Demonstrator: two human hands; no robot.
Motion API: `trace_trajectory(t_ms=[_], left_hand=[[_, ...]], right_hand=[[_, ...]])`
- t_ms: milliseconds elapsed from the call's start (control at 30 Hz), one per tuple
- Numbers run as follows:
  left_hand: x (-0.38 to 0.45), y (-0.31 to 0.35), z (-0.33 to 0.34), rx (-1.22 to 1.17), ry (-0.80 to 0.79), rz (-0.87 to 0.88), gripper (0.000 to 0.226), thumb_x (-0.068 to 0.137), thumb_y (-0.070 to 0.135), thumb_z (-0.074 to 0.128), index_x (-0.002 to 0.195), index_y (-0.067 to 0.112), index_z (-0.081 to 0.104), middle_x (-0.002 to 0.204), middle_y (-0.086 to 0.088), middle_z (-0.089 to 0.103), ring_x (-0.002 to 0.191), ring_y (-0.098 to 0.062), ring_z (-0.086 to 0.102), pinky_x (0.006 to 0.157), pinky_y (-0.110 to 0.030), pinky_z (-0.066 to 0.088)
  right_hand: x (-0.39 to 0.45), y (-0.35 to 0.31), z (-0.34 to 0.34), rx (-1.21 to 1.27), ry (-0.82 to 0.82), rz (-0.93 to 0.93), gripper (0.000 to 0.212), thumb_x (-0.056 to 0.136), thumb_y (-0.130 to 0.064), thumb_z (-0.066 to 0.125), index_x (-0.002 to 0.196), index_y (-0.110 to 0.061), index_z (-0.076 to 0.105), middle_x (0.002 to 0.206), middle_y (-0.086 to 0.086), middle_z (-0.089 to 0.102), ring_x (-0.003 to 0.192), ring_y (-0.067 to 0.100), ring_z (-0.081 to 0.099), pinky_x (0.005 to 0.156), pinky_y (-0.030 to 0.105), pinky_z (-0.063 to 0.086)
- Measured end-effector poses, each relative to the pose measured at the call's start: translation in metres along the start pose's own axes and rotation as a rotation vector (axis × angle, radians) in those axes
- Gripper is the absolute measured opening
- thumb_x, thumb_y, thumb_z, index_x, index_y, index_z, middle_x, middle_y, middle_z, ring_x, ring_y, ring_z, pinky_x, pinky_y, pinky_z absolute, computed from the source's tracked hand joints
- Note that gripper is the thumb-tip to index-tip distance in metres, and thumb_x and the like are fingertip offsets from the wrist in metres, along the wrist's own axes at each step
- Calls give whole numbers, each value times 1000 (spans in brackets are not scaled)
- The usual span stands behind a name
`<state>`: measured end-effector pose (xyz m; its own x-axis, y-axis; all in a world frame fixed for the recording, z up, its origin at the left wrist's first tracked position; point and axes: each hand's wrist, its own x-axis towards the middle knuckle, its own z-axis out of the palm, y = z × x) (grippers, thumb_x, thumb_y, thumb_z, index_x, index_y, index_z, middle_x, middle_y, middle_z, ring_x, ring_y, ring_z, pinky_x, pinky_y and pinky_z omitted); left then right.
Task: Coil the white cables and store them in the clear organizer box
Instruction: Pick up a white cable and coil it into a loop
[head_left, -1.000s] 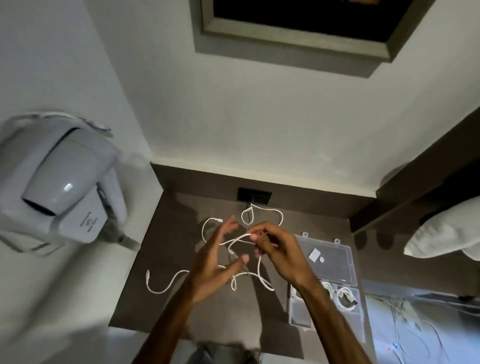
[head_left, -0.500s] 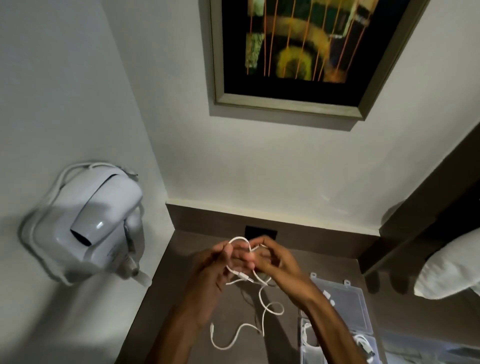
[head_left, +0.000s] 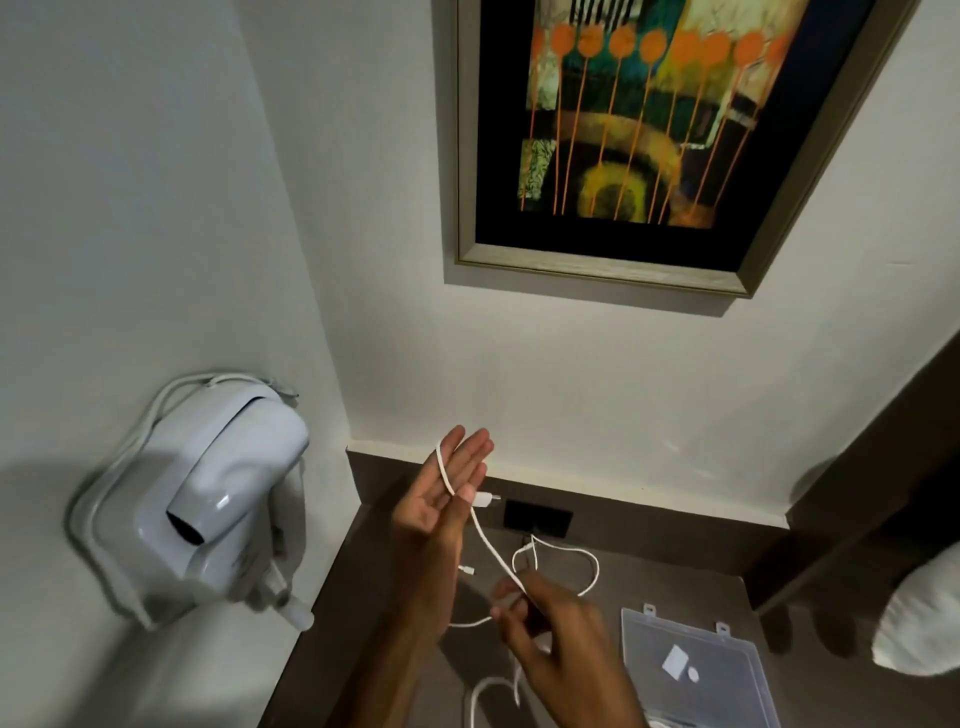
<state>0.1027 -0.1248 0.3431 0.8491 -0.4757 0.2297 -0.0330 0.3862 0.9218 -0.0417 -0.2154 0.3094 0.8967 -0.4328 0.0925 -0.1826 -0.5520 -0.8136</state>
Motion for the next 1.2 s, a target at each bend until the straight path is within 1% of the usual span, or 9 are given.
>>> trace_trajectory(t_ms=[133, 367, 533, 767, 967, 1033, 1067, 1133, 1200], left_hand=[[1, -13, -4, 407, -64, 129, 50, 105, 6, 39, 152, 25, 44, 147, 12, 61, 140, -9, 54, 110, -18, 47], [-6, 15, 15, 104, -406, -327, 40, 88, 19, 52, 122, 11, 72, 112, -16, 79, 108, -28, 74, 92, -27, 56], [-1, 33, 20, -126, -452, -364, 80, 75, 63, 64, 128, 3, 68, 108, -26, 74, 103, -33, 70, 96, -39, 53], [17, 44, 13, -75, -235, -265, 91, 85, 70, 32, 151, 8, 38, 146, -21, 58, 132, -34, 57, 121, -47, 32], [6, 55, 27, 228, -464, -269, 138, 57, 96, -15, 152, 6, 28, 121, -8, 63, 115, -18, 61, 116, -32, 37], [-5, 74, 38, 34, -606, -382, 132, 67, 97, 9, 156, 0, 15, 87, -9, 80, 68, 2, 70, 81, -9, 52], [-8, 83, 43, -5, -617, -417, 169, 28, 109, 30, 154, -1, 11, 89, -21, 81, 51, 6, 66, 65, -5, 50], [-8, 86, 50, 114, -621, -439, 193, -2, 103, 44, 150, -15, 27, 123, -49, 60, 64, -7, 70, 69, -9, 51], [-9, 81, 46, 163, -620, -408, 167, 28, 107, 38, 140, -17, 43, 117, -46, 59, 89, -29, 64, 91, -28, 50]], right_hand=[[7, -31, -35, -165, 155, -129, 8, 101, -33, 70, 105, -40, 68, 89, -20, 69, 78, 5, 69, 71, 26, 60], [73, -42, -89, -133, 335, -274, 14, 101, -18, 74, 95, -30, 75, 92, -15, 76, 77, 6, 67, 68, 13, 47], [79, -12, -58, 241, 159, -38, 19, 102, -14, 66, 89, -14, 80, 81, 5, 80, 74, 19, 73, 69, 39, 56], [14, -18, -2, -20, -113, 86, 7, 98, -32, 71, 96, -26, 74, 76, 0, 78, 68, 13, 73, 75, 29, 60], [17, -54, -59, -294, 192, -193, 7, 102, -38, 68, 97, -34, 66, 79, -19, 64, 66, -1, 60, 65, 20, 51], [35, -55, -81, -330, 270, -282, 1, 103, -34, 70, 102, -34, 70, 87, -19, 69, 72, -1, 64, 67, 20, 52], [46, -53, -91, -333, 289, -308, 4, 102, -31, 72, 102, -35, 71, 90, -18, 71, 75, 0, 66, 68, 21, 53], [66, -43, -104, -277, 307, -316, 13, 97, -20, 77, 97, -32, 72, 91, -15, 74, 75, 6, 66, 67, 21, 52], [84, -31, -107, -150, 297, -303, 19, 92, -12, 81, 92, -30, 75, 91, -13, 75, 75, 9, 66, 67, 11, 46]])
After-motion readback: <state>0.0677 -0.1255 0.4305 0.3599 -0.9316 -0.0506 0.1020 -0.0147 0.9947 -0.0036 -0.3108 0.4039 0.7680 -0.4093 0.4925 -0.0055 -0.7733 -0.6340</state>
